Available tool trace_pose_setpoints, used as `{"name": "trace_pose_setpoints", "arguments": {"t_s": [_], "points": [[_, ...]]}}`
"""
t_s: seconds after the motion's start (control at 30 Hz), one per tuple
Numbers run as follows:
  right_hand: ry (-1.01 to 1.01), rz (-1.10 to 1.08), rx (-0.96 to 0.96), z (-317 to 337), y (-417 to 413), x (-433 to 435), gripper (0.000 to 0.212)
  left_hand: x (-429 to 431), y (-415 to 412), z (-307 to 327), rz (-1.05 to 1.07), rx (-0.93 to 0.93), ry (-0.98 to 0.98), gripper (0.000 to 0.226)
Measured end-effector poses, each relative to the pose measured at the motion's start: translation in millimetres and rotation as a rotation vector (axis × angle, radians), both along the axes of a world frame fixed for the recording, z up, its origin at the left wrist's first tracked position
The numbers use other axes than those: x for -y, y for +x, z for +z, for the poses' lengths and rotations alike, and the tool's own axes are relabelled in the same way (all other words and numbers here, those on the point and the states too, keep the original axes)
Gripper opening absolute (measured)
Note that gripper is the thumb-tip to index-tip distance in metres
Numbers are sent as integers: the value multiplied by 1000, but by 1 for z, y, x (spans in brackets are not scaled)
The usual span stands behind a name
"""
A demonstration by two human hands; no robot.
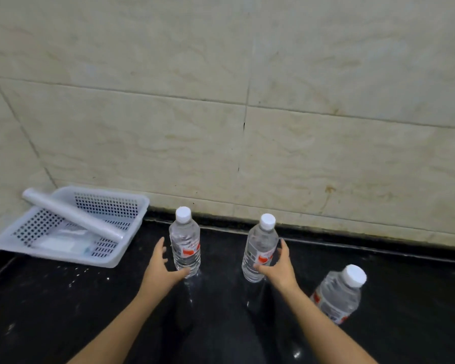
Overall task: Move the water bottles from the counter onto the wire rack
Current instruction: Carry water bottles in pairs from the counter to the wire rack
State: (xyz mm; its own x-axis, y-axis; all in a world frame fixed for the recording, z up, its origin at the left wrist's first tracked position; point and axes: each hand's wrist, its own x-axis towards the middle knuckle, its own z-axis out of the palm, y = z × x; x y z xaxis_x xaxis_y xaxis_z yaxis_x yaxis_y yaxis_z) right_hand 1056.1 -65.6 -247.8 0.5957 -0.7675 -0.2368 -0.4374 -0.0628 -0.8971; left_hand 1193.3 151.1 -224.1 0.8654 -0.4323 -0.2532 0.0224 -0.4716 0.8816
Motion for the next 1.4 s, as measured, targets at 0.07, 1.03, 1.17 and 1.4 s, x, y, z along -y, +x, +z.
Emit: {"name": "trace_pose_setpoints", "arguments": {"t_s": [0.07, 1.03, 1.17, 1.4], "points": [[-2, 14, 62, -9, 12, 6, 85, 11, 10, -4, -2, -20, -14, 106], [-55, -416, -266, 14, -81, -191, 57, -64, -29, -26, -574, -165, -106, 82], [-83, -510, -227, 34, -125, -222, 54, -77, -48, -9, -698, -189, -104, 63], [-263, -723, -99, 99, -214, -229, 54, -50, -120, 61, -910, -180, -282, 61]]}}
